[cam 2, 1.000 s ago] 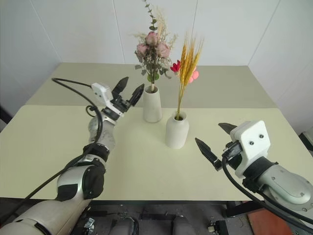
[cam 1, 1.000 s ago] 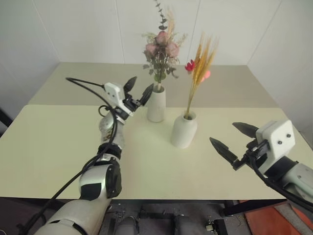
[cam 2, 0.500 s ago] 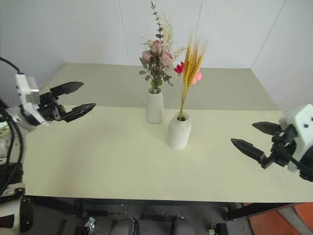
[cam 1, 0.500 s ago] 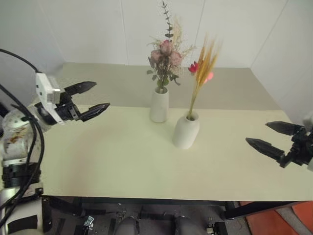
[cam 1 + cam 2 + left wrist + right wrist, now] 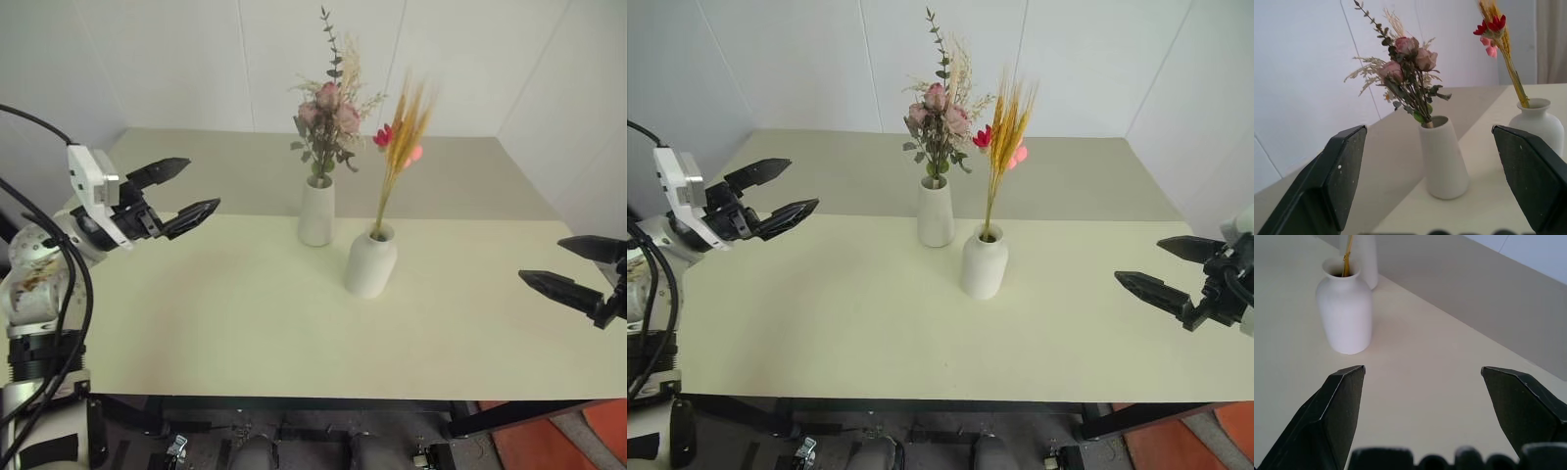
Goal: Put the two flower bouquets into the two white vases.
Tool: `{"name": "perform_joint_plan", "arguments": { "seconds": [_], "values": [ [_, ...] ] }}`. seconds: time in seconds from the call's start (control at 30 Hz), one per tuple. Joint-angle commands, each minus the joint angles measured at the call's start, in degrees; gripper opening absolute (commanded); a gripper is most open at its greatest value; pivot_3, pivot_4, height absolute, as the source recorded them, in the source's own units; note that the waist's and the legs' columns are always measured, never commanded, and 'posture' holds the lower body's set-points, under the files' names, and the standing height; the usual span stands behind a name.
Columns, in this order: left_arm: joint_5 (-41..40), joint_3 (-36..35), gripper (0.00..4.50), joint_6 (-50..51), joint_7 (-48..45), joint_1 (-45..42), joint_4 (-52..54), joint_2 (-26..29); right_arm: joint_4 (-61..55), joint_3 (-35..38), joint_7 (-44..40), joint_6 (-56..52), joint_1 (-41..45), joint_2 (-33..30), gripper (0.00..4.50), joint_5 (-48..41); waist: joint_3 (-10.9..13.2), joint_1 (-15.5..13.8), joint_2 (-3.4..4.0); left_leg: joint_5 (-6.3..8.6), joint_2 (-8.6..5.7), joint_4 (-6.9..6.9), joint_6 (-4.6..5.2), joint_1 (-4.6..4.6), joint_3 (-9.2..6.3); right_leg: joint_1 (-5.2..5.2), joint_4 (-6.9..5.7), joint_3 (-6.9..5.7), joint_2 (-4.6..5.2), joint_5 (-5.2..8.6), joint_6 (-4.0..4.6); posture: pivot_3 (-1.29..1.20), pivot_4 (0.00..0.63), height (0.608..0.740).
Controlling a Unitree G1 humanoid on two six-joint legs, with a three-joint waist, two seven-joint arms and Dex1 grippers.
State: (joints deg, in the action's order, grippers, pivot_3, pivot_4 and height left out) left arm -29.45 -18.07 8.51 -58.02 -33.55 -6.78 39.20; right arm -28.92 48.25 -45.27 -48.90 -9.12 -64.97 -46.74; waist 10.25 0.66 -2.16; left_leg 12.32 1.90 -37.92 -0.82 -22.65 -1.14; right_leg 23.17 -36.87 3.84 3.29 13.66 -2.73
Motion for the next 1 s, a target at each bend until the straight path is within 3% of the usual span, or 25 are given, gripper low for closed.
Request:
{"name": "perform_joint_plan", "arguments": {
  "seconds": [0.03, 0.2, 0.43, 0.9, 1.0],
  "values": [
    [2.9, 0.3, 4.45, -0.1, 7.2, -2.4, 4.7, 0.2, -2.1, 4.0, 0.8, -2.0, 2.2, -0.6, 4.50, -0.6, 0.0, 0.1, 0.00, 0.00, 0.01, 0.00, 0.00, 0.00, -0.01, 0.00, 0.00, 0.00, -0.01, 0.00, 0.00, 0.00, 0.150, 0.740],
    [9.4, 4.2, 4.45, 3.6, 12.9, -3.1, 5.6, 2.9, -2.9, 3.3, 0.0, -2.2, 3.6, -0.2, 4.50, 0.7, 0.0, 0.2, 0.00, 0.00, -0.01, 0.00, 0.00, -0.01, 0.00, 0.01, 0.04, 0.00, 0.00, -0.01, -0.02, 0.00, 0.150, 0.740],
    [11.4, 4.7, 4.45, 7.4, 16.7, -3.7, 8.7, 3.9, -4.4, 2.4, -2.6, 3.7, 4.3, 1.6, 4.50, 4.3, 0.0, 0.3, 0.00, 0.00, 0.00, 0.02, 0.00, -0.01, 0.02, 0.03, 0.05, 0.01, -0.01, 0.01, -0.05, 0.00, 0.150, 0.740],
    [5.1, 2.2, 4.45, 21.7, 19.8, -4.9, 13.6, 4.9, -4.3, 0.5, -4.2, 3.1, 6.4, 0.3, 4.50, 6.3, 0.0, 0.2, -0.02, 0.01, -0.02, 0.04, -0.01, -0.05, 0.02, 0.03, 0.11, 0.00, 0.01, 0.02, -0.06, 0.00, 0.150, 0.740],
    [7.2, 3.1, 4.45, 19.7, 17.3, -2.6, 14.1, 7.2, -3.1, -2.0, -4.6, 3.7, 7.0, -0.2, 4.50, 7.2, 0.0, 0.3, -0.02, 0.01, -0.01, 0.05, 0.00, -0.05, 0.02, 0.06, 0.11, 0.00, 0.00, 0.02, -0.06, 0.00, 0.150, 0.740]
  ]
}}
